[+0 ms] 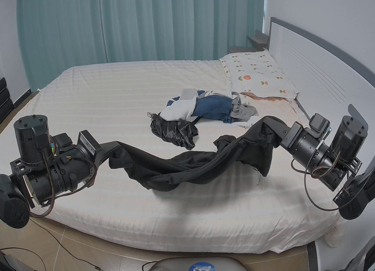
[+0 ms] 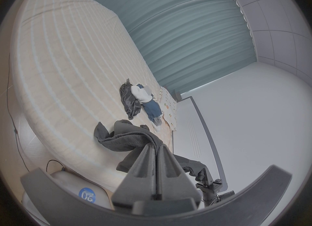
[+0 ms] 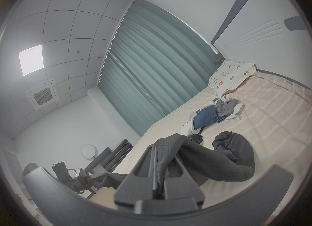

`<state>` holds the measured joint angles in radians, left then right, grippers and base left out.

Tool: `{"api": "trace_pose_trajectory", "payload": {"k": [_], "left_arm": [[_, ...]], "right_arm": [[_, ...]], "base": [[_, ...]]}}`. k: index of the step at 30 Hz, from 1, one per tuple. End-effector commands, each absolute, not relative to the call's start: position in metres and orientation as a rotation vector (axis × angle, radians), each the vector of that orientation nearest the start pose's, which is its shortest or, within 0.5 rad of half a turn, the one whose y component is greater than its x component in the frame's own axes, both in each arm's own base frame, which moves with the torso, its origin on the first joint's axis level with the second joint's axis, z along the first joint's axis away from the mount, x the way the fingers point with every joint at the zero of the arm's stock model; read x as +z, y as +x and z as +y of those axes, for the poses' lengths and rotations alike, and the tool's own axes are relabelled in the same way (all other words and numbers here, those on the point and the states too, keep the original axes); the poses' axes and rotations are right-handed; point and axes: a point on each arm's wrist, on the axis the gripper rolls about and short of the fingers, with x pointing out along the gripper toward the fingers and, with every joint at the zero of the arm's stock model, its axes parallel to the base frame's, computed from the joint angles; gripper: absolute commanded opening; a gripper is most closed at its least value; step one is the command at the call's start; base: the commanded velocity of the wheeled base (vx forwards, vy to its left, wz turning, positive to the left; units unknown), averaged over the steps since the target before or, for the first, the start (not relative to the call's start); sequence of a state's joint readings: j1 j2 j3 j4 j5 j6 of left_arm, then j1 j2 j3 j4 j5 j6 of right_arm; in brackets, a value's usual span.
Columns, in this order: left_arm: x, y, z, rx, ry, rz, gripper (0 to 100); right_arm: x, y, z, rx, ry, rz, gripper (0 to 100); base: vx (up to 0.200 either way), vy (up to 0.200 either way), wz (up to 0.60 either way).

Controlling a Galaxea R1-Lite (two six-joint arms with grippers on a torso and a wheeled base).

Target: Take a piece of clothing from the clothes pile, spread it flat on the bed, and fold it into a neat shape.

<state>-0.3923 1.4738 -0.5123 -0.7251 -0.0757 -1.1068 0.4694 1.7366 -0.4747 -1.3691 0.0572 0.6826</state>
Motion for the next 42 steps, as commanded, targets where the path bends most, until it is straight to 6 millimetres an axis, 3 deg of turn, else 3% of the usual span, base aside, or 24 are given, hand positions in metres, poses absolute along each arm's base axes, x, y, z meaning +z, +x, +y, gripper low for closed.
{"api": "trace_pose_trajectory", "payload": {"k": [1, 16, 42], "left_arm": [[0.178, 0.216, -0.087, -0.279, -1.046, 0.447, 0], [0.188, 0.214, -0.084, -0.251, -1.050, 0.376, 0], [0.196, 0.216, -0.074, -0.236, -1.062, 0.325, 0]], "right_arm": [[0.163, 0.249, 0.131, 0.531, 0.685, 0.072, 0], [0.183, 0.252, 0.138, 0.533, 0.646, -0.034, 0], [0.178, 0.249, 0.147, 0.557, 0.643, -0.006, 0]], "base": [[0.000, 0.200, 0.00], [0.000, 0.200, 0.00], [0.000, 0.200, 0.00]]}}
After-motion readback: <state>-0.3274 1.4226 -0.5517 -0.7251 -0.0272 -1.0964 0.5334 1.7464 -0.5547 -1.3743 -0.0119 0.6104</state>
